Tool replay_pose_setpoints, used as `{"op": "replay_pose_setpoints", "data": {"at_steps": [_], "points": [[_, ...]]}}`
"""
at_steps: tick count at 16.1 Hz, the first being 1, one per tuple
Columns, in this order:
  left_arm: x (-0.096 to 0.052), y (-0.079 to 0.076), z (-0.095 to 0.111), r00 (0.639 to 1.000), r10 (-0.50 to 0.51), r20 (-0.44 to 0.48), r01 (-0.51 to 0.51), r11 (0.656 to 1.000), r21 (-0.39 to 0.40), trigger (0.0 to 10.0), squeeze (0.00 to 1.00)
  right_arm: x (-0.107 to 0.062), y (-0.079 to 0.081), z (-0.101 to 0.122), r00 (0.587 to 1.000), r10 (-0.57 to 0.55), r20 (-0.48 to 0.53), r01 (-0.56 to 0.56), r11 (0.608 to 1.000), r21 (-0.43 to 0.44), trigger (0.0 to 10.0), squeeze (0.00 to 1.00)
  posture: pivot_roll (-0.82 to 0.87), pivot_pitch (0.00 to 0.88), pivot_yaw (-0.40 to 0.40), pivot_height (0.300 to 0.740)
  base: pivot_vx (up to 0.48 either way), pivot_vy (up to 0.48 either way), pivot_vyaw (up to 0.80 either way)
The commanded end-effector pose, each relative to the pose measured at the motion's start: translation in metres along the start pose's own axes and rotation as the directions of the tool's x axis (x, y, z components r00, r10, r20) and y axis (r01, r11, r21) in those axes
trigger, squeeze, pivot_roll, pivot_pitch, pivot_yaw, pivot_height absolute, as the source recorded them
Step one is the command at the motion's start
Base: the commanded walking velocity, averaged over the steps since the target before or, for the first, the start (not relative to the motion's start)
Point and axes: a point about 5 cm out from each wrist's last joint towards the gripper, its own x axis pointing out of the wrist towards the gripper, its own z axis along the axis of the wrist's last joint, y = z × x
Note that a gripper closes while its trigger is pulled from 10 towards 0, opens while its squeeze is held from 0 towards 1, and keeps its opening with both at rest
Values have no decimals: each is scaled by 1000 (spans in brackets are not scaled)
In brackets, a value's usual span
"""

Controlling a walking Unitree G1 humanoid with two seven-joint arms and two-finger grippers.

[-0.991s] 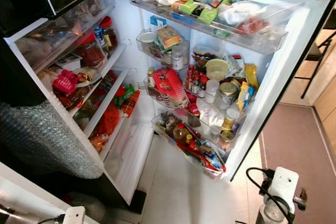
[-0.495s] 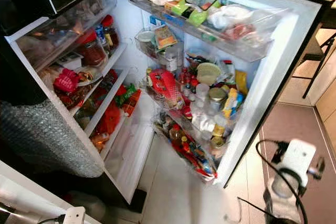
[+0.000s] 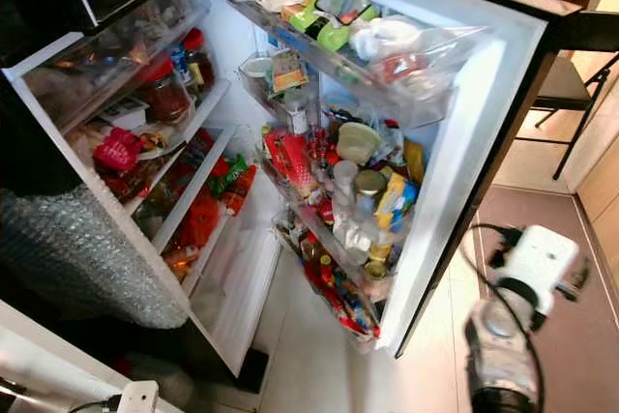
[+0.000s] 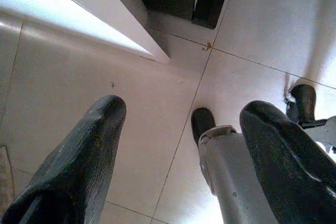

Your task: Restocking fridge

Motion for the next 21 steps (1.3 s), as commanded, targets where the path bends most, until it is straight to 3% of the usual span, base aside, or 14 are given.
{"op": "replay_pose_setpoints", "data": {"at_steps": [1, 5, 7, 11, 14, 18, 19, 20, 21], "points": [[-1, 5, -3, 1000, 1, -9, 0, 999, 40, 10000, 0, -3, 0, 6, 1000, 11, 22, -11, 1000, -22, 10000, 0, -163, 0, 46, 740, 0, 0, 0], [-1, 5, -1, 1000, -5, -1, 5, 998, 59, 10000, 0, -9, -3, 8, 999, 24, 31, -22, 998, -66, 10000, 0, -160, 0, 42, 740, 0, 0, 0], [-1, 6, 1, 1000, -3, 2, 3, 998, 56, 10000, 0, -13, 14, 14, 979, 195, 67, -184, 973, -136, 10000, 0, -155, 0, 42, 740, 0, 0, 0], [0, 6, 2, 1000, -3, 0, 3, 999, 54, 10000, 0, -20, 24, 16, 966, 255, 53, -247, 962, -116, 10000, 0, -142, 0, 38, 740, 0, 0, 0], [0, 6, 2, 1000, -4, -1, 4, 998, 61, 10000, 0, -35, 48, 25, 896, 435, 90, -422, 897, -136, 10000, 0, -134, 0, 37, 740, 0, 0, 0], [0, 6, 4, 1000, 2, 2, -2, 998, 60, 10000, 0, -61, 79, 31, 735, 675, 66, -663, 736, -135, 10000, 0, -130, 0, 37, 740, 0, 0, 0], [0, 6, 4, 1000, 5, 5, -6, 998, 55, 10000, 0, -72, 90, 38, 660, 746, 82, -730, 664, -164, 10000, 0, -132, 0, 37, 740, 0, 0, 0], [0, 7, 4, 1000, 7, 6, -7, 999, 53, 10000, 0, -74, 93, 39, 645, 759, 87, -740, 649, -175, 10000, 0, -132, 0, 37, 740, 0, 0, 0], [0, 6, 5, 1000, 10, 7, -10, 999, 47, 10000, 0, -90, 108, 47, 525, 846, 93, -831, 533, -158, 10000, 0, -132, 0, 34, 740, 0, 0, 0]]}}
